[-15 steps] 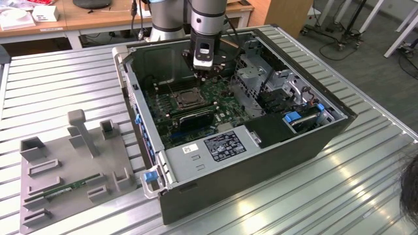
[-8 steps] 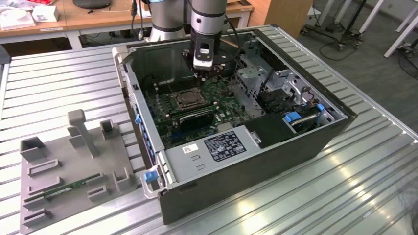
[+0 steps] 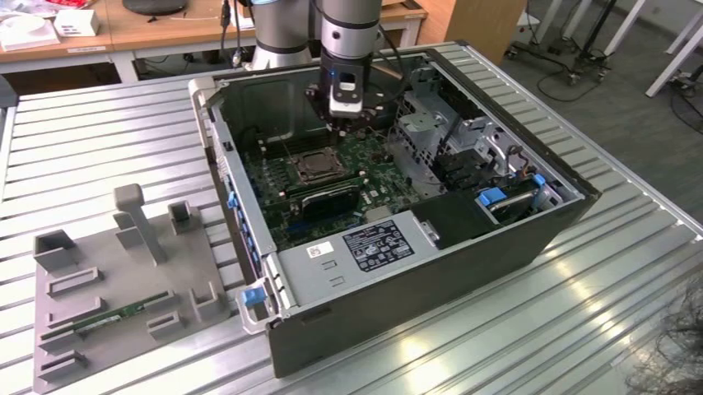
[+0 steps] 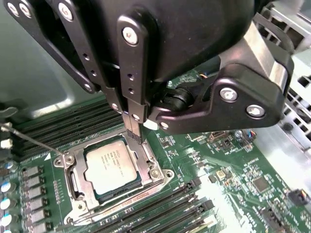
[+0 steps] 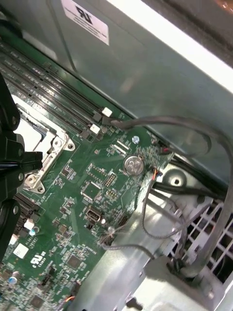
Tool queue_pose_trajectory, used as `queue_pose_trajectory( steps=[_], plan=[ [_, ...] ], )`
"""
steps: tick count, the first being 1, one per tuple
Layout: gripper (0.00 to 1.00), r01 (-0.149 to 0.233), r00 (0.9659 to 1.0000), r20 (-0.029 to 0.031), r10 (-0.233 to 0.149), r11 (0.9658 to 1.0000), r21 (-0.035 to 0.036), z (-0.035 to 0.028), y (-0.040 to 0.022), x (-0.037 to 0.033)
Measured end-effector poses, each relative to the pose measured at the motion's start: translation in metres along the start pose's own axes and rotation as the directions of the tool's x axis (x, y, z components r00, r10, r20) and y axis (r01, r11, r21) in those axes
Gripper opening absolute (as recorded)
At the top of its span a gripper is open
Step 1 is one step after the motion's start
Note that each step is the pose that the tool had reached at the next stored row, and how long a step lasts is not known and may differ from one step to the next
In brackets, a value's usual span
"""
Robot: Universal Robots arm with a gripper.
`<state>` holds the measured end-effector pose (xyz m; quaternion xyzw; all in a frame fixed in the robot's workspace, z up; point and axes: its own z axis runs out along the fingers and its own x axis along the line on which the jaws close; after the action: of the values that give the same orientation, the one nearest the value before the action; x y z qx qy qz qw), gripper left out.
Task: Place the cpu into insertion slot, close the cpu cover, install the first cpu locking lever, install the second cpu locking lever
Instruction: 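Close the cpu cover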
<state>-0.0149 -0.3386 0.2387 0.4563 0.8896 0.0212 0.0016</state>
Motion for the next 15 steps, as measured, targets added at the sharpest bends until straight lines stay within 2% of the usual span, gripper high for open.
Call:
queue_pose_trajectory(
  steps=[3,8,10,12,15],
  plan=[
    [0.11,0.039,0.9993,-0.0015,-0.039,0.9993,0.0006,0.0,0.0,0.0],
    [0.11,0.051,0.9987,-0.002,-0.051,0.9987,0.0007,0.0,0.0,0.0],
    [0.11,0.07,0.9975,-0.0029,-0.07,0.9975,0.0009,0.0001,0.0,0.0],
    [0.11,0.105,0.9945,-0.0042,-0.105,0.9945,0.0014,0.0002,0.0,0.0],
    [0.11,0.158,0.9874,-0.0064,-0.158,0.9874,0.0022,0.0004,0.0,0.0]
  ],
)
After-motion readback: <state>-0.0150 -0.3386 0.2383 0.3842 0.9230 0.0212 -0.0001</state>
